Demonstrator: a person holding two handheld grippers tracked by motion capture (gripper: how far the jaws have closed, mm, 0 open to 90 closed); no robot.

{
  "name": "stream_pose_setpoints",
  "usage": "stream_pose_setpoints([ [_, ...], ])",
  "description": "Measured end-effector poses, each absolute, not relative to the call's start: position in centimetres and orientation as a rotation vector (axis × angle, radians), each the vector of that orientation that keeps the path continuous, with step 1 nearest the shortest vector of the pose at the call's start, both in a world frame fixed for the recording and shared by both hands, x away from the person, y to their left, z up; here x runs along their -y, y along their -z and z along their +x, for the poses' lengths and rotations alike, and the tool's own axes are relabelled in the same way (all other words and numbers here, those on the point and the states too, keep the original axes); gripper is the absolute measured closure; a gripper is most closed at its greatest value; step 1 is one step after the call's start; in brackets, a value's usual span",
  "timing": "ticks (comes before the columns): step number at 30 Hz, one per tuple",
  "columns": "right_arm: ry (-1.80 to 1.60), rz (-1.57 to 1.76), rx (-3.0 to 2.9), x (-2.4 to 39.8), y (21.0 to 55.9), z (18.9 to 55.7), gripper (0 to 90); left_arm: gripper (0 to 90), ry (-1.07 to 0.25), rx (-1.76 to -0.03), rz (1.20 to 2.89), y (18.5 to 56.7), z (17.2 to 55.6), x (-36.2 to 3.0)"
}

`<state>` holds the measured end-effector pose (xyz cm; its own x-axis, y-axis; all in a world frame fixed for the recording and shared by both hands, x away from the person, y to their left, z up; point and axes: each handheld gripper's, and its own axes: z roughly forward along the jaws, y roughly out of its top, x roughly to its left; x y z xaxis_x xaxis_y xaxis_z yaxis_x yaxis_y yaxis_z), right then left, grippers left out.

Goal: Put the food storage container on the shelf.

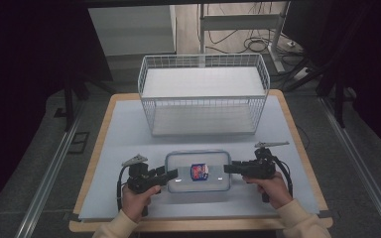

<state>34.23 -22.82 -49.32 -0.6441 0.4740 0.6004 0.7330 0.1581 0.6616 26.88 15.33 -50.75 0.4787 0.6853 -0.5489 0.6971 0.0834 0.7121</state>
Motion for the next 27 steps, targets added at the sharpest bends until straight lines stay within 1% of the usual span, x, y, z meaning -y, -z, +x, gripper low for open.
stream_pose_setpoints([
  [10,1.513,-1.178,2.172,22.8,49.1,34.2,53.9,44.9,-0.023,-1.210,1.607,50.0,26.8,-15.3],
  [27,1.588,-1.133,2.210,22.6,47.1,34.0,53.9,45.1,-0.055,-1.171,1.604,48.3,26.8,-15.6],
])
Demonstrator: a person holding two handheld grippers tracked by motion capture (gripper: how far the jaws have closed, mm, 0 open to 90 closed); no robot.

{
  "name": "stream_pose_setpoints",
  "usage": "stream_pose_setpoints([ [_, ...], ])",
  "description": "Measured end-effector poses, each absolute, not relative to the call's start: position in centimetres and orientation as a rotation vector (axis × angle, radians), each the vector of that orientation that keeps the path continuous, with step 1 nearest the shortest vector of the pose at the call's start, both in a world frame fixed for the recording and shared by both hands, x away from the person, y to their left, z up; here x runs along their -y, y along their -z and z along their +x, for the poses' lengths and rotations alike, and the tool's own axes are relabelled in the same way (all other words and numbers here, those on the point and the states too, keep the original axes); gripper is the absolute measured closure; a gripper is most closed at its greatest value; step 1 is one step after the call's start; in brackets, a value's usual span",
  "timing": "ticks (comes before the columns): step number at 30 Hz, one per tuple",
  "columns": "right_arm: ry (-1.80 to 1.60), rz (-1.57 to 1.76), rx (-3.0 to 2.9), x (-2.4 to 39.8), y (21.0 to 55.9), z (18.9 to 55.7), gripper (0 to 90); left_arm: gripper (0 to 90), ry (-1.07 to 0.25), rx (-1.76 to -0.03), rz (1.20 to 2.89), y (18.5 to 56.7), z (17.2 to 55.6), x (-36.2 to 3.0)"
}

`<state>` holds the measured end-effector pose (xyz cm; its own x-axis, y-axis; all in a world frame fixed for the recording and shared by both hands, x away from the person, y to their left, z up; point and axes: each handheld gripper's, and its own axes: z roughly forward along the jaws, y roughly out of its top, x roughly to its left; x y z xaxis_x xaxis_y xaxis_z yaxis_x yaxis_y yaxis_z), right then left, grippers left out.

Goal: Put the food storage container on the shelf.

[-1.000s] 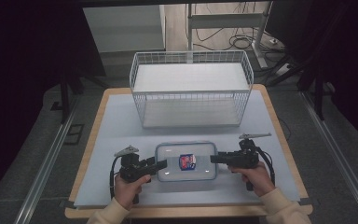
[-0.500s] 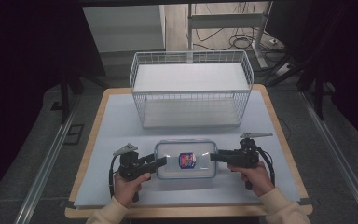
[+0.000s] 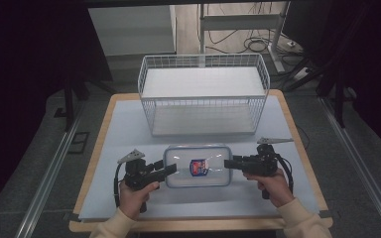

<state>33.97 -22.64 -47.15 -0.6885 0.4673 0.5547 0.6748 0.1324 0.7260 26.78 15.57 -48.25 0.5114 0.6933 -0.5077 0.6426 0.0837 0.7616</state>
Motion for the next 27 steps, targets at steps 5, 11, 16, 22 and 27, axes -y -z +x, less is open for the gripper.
stream_pose_setpoints([
  [5,1.594,-1.140,2.209,22.7,46.8,34.0,53.9,45.1,-0.052,-1.165,1.607,47.9,27.1,-15.5],
  [11,1.623,-1.132,2.217,22.8,45.9,34.3,53.9,45.2,-0.065,-1.141,1.611,46.9,27.8,-15.5],
  [16,1.642,-1.145,2.195,23.0,45.6,34.7,54.0,45.4,-0.065,-1.137,1.615,46.2,28.6,-15.5],
  [22,1.669,-1.142,2.197,23.0,44.4,35.2,54.0,45.3,-0.083,-1.127,1.615,44.7,29.2,-15.5],
  [27,1.689,-1.132,2.213,22.8,43.0,35.5,54.0,45.0,-0.091,-1.117,1.609,43.4,29.7,-15.6],
])
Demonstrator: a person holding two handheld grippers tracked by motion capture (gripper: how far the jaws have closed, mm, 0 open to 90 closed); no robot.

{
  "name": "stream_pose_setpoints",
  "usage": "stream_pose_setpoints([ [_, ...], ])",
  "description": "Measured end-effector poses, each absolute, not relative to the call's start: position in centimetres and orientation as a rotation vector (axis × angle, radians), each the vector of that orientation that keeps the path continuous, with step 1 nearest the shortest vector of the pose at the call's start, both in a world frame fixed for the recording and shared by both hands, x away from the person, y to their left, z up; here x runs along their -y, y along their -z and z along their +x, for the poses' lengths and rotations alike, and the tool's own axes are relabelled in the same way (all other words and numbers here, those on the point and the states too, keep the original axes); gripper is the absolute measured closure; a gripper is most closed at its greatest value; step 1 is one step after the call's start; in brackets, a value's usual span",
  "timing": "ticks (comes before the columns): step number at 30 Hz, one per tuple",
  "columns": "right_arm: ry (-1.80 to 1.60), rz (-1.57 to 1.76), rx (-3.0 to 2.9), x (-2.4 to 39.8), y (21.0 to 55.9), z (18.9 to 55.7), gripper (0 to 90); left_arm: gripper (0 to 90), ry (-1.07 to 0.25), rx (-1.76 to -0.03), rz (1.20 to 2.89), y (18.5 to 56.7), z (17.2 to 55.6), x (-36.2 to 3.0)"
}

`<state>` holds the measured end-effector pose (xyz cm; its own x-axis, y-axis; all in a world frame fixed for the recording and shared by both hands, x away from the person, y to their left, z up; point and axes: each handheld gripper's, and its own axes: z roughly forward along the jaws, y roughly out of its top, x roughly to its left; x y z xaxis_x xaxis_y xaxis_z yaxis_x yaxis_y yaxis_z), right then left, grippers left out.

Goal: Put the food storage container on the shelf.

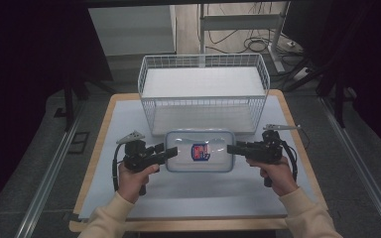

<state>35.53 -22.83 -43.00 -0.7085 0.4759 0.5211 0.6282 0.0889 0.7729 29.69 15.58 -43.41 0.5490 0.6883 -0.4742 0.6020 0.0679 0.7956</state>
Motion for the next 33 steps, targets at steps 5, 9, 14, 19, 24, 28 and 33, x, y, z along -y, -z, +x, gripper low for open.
stream_pose_setpoints([
  [5,1.713,-1.119,2.248,22.6,41.1,35.9,54.0,44.8,-0.095,-1.103,1.599,42.0,30.3,-15.7],
  [9,1.727,-1.108,2.267,22.4,39.8,36.3,54.0,44.7,-0.105,-1.093,1.590,41.0,30.8,-15.8],
  [14,1.740,-1.094,2.292,22.2,38.4,36.7,53.9,44.4,-0.120,-1.083,1.585,39.8,31.3,-15.9],
  [19,1.777,-1.086,2.301,22.1,36.7,37.4,53.9,44.3,-0.144,-1.059,1.595,37.8,32.4,-16.0],
  [24,1.798,-1.079,2.308,22.1,35.4,38.2,53.8,44.3,-0.163,-1.043,1.598,36.4,33.3,-16.0],
  [28,1.805,-1.079,2.314,22.1,34.4,38.8,53.7,44.3,-0.166,-1.037,1.593,35.6,34.0,-16.0],
  [33,1.808,-1.068,2.320,22.1,33.6,39.6,53.7,44.3,-0.184,-1.032,1.593,34.6,34.7,-15.9],
])
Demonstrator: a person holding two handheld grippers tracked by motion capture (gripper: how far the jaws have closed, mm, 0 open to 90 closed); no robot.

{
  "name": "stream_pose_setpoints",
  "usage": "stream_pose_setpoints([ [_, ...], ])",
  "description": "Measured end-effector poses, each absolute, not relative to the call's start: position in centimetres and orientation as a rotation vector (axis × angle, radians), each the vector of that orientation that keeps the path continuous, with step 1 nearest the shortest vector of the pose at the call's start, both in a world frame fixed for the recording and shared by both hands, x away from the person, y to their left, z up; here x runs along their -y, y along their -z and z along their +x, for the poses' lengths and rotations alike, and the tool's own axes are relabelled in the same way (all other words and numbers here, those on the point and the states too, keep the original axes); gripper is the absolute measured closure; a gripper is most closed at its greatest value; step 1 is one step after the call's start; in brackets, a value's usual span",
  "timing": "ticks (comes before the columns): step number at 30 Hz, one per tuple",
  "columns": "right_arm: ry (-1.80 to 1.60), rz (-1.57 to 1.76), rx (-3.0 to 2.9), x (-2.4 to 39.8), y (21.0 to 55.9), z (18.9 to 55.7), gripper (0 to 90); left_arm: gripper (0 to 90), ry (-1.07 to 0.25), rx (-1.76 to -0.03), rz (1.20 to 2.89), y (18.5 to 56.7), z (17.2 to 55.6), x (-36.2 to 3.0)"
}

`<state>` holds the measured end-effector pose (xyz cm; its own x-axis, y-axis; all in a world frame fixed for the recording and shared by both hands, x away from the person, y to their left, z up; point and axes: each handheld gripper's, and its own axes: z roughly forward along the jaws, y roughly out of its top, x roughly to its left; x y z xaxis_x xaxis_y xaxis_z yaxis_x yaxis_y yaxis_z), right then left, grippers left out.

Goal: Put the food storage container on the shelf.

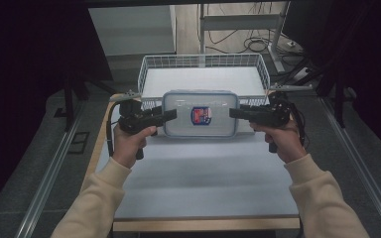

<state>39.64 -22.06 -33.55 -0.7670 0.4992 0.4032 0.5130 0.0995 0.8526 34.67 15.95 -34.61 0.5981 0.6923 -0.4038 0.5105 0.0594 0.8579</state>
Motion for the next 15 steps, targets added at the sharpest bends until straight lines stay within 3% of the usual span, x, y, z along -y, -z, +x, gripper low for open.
stream_pose_setpoints([
  [15,1.795,-1.058,2.361,21.3,29.3,44.9,52.8,44.3,-0.198,-1.029,1.583,31.1,39.7,-16.4],
])
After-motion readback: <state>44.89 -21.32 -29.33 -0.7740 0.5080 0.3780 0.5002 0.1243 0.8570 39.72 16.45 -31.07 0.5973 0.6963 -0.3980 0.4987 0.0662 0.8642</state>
